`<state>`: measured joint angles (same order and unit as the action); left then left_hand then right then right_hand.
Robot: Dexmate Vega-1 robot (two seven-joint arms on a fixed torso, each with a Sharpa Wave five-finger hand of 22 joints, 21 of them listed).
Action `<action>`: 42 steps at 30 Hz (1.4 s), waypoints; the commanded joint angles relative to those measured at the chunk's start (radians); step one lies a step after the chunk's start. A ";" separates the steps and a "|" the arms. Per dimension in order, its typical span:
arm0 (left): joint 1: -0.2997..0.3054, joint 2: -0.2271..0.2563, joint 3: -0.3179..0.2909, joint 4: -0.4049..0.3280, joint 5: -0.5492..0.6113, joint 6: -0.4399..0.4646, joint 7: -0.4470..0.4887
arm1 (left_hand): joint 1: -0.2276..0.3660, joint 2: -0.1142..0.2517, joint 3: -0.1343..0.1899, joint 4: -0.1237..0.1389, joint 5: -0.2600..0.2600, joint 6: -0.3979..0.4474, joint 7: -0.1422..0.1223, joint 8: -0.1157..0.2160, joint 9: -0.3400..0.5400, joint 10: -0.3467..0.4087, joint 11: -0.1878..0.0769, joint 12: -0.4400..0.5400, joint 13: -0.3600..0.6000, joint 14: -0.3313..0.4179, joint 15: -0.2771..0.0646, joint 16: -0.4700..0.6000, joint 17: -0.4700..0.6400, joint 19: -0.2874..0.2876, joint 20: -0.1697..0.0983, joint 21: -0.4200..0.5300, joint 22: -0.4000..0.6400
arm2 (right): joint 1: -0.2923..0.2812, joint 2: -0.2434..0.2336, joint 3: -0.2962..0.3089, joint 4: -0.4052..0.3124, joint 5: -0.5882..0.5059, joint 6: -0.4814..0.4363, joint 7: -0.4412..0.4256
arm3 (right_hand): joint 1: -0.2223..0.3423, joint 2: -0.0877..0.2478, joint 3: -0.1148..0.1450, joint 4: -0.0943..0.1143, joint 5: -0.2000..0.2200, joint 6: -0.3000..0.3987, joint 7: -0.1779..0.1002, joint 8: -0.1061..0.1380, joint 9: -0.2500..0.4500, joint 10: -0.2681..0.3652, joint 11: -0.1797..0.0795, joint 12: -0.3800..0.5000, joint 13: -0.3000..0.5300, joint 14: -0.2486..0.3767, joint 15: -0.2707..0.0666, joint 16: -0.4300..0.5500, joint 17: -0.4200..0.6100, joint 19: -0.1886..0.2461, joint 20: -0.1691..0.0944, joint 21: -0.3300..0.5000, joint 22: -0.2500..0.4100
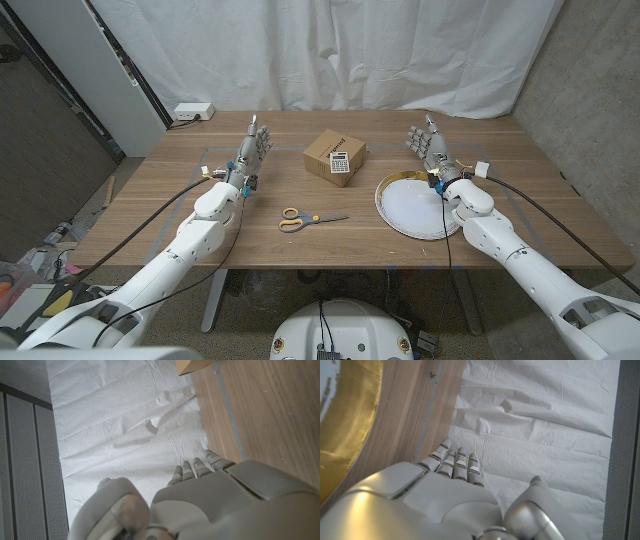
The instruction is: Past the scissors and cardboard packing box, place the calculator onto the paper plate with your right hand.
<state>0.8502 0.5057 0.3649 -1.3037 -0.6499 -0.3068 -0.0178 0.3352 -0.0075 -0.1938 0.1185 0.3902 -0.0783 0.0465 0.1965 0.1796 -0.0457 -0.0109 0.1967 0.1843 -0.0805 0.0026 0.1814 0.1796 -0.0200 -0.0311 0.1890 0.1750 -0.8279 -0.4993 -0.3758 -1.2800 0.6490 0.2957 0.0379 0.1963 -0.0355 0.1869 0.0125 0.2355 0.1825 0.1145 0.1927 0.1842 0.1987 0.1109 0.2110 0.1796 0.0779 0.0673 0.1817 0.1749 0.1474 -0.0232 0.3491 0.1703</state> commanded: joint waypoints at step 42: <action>-0.033 -0.001 0.014 0.002 0.013 0.012 -0.020 | 0.039 0.033 -0.003 -0.008 0.004 0.019 0.000 0.008 0.005 0.017 0.000 0.013 0.002 0.015 0.002 0.010 0.001 0.003 -0.031 0.009 0.002 | -0.120 -0.092 0.017 -0.240 -0.046 0.007 -0.044 | 0.039 0.023 0.016 -0.019 -0.005 0.026 -0.014 0.011 0.005 0.035 -0.002 0.012 0.003 0.037 -0.005 0.012 0.003 0.031 0.001 -0.012 0.006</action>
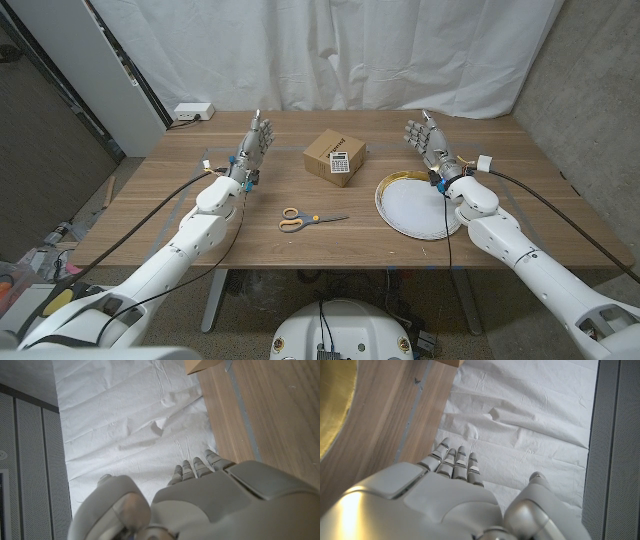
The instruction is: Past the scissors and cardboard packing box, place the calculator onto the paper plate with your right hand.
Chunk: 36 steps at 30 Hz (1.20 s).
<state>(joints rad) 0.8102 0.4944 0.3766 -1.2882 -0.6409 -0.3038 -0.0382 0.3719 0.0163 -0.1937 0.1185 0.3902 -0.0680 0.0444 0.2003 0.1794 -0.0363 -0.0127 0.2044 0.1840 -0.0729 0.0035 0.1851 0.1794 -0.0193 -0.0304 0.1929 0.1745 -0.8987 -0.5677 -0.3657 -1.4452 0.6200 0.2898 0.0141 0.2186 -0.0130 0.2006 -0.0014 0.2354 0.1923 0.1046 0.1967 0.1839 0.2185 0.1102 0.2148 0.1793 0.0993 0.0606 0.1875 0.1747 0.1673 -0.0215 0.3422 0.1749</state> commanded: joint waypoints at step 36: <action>0.075 0.049 -0.023 -0.089 -0.019 0.018 0.013 | 0.026 0.032 0.000 -0.015 0.000 0.027 0.005 0.006 0.006 0.022 0.003 0.005 0.002 0.021 0.004 0.006 0.001 0.010 -0.030 0.007 0.003 | -0.171 -0.067 0.024 -0.251 -0.066 0.066 -0.049 | 0.056 0.016 0.013 -0.032 -0.022 0.064 -0.035 0.016 0.006 0.060 -0.026 0.017 0.005 0.062 -0.022 0.010 0.003 0.056 -0.010 -0.017 0.003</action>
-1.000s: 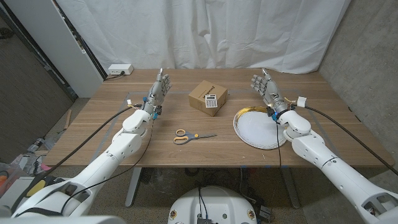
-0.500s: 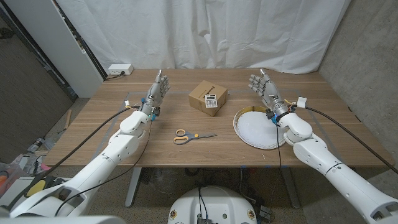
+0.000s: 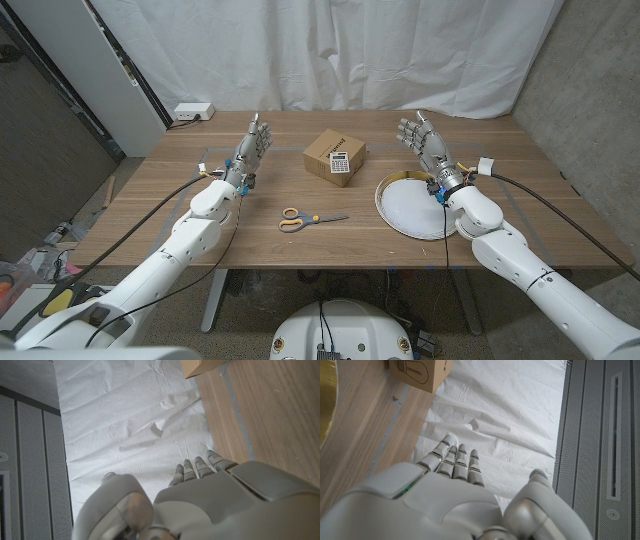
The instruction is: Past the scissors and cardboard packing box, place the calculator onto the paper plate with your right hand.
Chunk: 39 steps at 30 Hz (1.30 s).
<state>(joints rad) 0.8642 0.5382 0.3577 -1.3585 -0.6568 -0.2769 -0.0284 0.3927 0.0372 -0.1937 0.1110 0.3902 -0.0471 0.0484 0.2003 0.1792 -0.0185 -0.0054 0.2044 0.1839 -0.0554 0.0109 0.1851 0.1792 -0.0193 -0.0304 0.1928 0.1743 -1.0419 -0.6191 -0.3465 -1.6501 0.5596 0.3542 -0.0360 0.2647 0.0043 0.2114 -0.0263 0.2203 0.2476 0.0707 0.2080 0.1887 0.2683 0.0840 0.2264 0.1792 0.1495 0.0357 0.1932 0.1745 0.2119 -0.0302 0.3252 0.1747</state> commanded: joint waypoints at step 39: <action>0.068 0.038 -0.022 -0.100 0.007 0.006 0.047 | 0.018 0.020 -0.004 -0.011 -0.006 0.014 -0.002 0.004 0.006 0.012 -0.006 0.004 0.002 0.013 -0.005 0.006 0.002 0.011 -0.028 0.006 0.003 | -0.129 -0.034 0.006 -0.146 -0.239 0.096 -0.102 | 0.072 0.004 0.014 -0.056 -0.022 0.098 -0.037 0.015 0.003 0.105 -0.029 0.022 0.004 0.118 -0.047 0.010 0.002 0.117 -0.030 -0.002 0.006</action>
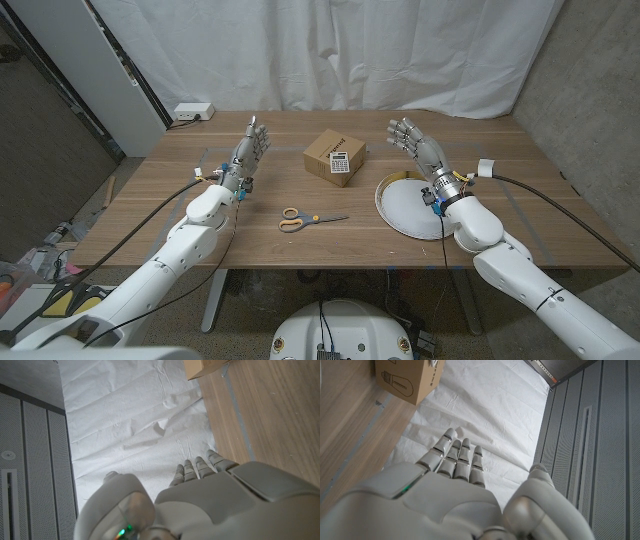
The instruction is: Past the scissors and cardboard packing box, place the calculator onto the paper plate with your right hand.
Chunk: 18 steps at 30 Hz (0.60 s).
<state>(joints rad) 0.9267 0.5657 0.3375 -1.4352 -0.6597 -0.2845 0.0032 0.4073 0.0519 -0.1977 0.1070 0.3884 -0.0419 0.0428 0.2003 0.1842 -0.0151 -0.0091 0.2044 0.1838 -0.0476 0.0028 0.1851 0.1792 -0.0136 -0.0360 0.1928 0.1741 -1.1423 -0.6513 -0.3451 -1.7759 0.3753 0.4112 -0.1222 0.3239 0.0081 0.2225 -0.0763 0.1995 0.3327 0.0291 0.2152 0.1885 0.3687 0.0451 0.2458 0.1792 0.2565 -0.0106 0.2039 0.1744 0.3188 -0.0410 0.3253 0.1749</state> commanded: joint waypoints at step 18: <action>-0.006 0.014 0.004 -0.023 0.014 0.035 0.018 | 0.007 0.008 -0.003 -0.007 -0.007 0.013 0.004 0.003 0.001 0.011 -0.002 0.003 0.003 0.008 0.002 0.005 0.002 0.006 -0.020 0.006 0.003 | -0.023 0.017 -0.001 0.003 -0.177 0.085 -0.051 | 0.029 0.003 0.008 -0.016 0.000 0.019 0.000 0.006 0.004 0.011 0.002 0.001 0.004 0.015 -0.005 -0.005 0.002 0.016 -0.018 -0.007 0.006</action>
<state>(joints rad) 0.9307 0.5752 0.3359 -1.4574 -0.6517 -0.2625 0.0183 0.4072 0.0518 -0.1977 0.1070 0.3825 -0.0329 0.0448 0.2003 0.1841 -0.0060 -0.0072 0.2044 0.1838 -0.0421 0.0082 0.1851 0.1792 -0.0136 -0.0360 0.1928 0.1741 -1.1666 -0.6455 -0.3425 -1.7890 0.2983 0.4618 -0.1409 0.3370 0.0107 0.2296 -0.0835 0.1996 0.3402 0.0281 0.2152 0.1884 0.3718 0.0483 0.2457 0.1792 0.2619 -0.0155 0.1996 0.1744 0.3285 -0.0423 0.3216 0.1795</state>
